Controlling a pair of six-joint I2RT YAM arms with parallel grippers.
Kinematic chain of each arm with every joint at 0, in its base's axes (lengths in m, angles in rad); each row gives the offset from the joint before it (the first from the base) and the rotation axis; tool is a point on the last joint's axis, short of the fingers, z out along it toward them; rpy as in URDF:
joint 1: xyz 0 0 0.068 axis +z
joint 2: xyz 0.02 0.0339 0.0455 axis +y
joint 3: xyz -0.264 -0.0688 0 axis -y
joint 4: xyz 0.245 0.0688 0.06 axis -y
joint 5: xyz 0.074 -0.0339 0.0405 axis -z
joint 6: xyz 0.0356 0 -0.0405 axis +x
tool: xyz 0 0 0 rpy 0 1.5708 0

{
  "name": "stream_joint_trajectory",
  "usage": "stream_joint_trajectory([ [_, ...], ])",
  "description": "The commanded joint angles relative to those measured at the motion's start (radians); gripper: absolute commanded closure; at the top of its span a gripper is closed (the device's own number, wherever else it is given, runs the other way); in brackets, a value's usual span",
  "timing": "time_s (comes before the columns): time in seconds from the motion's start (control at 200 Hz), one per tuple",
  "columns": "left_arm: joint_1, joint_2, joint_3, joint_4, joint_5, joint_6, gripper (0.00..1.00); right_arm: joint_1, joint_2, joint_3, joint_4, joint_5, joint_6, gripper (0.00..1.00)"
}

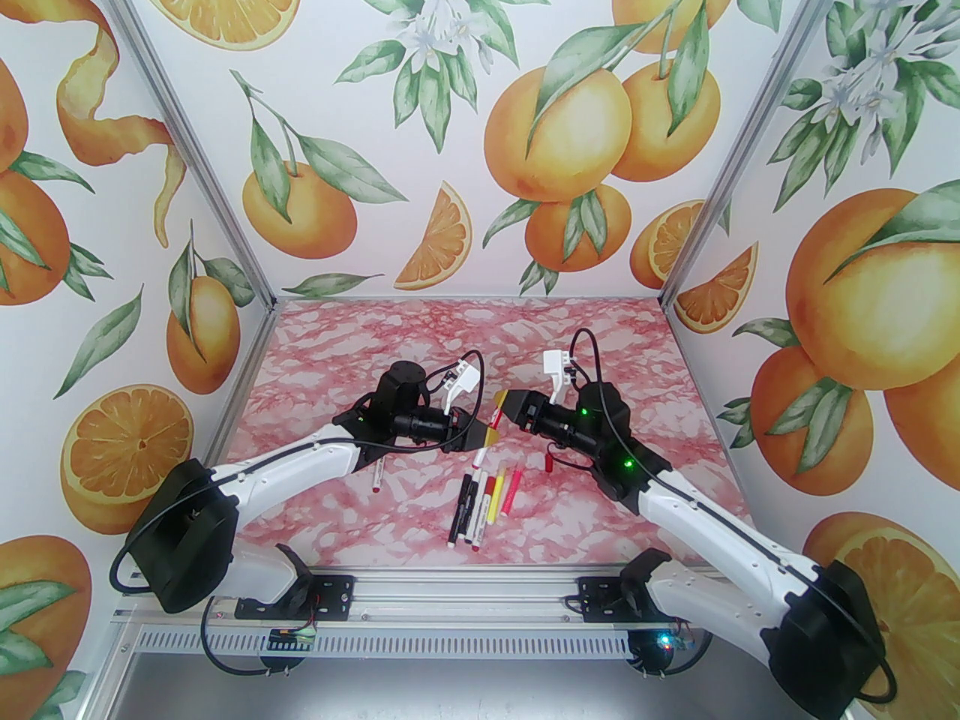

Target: Open the pen caps

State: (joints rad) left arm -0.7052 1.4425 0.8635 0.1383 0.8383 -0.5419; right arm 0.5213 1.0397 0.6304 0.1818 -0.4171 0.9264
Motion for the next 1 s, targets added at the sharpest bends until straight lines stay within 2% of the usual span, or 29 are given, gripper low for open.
stream_joint_trajectory([
  [0.0, 0.003, -0.030, -0.039, -0.062, 0.042, 0.035, 1.00, -0.050, -0.022, 0.057, 0.029, -0.006, -0.014, 1.00],
  [0.13, 0.002, -0.037, -0.062, -0.051, 0.053, 0.029, 1.00, -0.075, -0.025, 0.067, 0.057, -0.053, -0.027, 1.00],
  [0.435, 0.002, -0.034, -0.064, -0.027, 0.067, 0.015, 1.00, -0.123, -0.019, 0.000, 0.275, -0.130, 0.052, 1.00],
  [0.6, 0.002, -0.025, -0.051, -0.057, 0.047, 0.030, 1.00, -0.122, -0.011, 0.011, 0.234, -0.119, 0.035, 1.00],
  [0.68, -0.007, -0.024, -0.024, -0.133, 0.000, 0.072, 1.00, -0.108, -0.016, 0.042, 0.123, -0.069, -0.005, 1.00],
  [0.786, -0.032, -0.024, 0.023, -0.244, -0.102, 0.128, 1.00, -0.073, -0.029, 0.104, -0.072, 0.061, -0.057, 1.00],
  [0.996, -0.114, -0.014, 0.115, -0.468, -0.425, 0.249, 1.00, -0.034, -0.023, 0.193, -0.300, 0.250, -0.069, 1.00],
])
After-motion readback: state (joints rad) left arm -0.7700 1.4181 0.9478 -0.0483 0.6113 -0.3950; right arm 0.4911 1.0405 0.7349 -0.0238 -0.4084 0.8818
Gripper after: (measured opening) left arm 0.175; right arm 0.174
